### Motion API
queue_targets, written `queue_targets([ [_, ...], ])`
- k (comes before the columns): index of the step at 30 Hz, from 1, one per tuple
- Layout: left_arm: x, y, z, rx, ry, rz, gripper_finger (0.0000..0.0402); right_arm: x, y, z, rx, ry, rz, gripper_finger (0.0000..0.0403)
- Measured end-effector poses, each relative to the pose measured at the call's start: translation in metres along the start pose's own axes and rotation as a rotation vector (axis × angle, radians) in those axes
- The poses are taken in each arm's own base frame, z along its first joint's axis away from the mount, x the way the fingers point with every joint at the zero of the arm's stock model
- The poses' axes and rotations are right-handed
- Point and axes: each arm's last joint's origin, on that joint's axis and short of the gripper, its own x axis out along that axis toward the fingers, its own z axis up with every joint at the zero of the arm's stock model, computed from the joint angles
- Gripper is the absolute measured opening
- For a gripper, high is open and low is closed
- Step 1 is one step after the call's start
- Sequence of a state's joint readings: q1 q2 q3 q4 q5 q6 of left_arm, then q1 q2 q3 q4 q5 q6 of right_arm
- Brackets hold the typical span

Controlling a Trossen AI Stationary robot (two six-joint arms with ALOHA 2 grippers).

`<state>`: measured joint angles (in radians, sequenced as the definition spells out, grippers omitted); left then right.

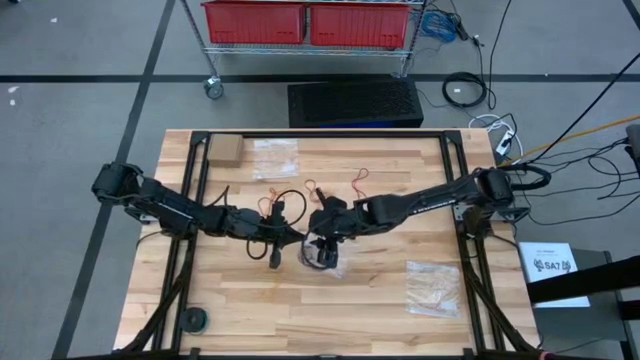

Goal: Sort rubber bands
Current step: Close the top right transparent zip lock bag

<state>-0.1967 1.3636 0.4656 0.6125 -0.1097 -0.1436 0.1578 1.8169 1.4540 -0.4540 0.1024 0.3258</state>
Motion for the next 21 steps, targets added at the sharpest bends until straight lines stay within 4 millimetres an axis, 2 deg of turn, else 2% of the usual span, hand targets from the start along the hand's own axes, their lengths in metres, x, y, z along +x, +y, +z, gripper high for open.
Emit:
queue_targets([
  [9, 0.0000, 0.0000, 0.0002, -0.004, -0.002, 0.000, 0.0000, 0.0085, -0.0075, -0.0002, 0.004, 0.008, -0.025, 0.0124],
  [18, 0.0001, 0.0008, 0.0002, -0.005, -0.004, 0.021, 0.0000, 0.0110, -0.0082, -0.0015, -0.020, 0.019, -0.025, 0.0026],
  [21, 0.0000, 0.0010, -0.0001, -0.005, -0.003, 0.030, 0.0000, 0.0110, -0.0082, -0.0016, -0.025, 0.020, -0.026, 0.0007],
])
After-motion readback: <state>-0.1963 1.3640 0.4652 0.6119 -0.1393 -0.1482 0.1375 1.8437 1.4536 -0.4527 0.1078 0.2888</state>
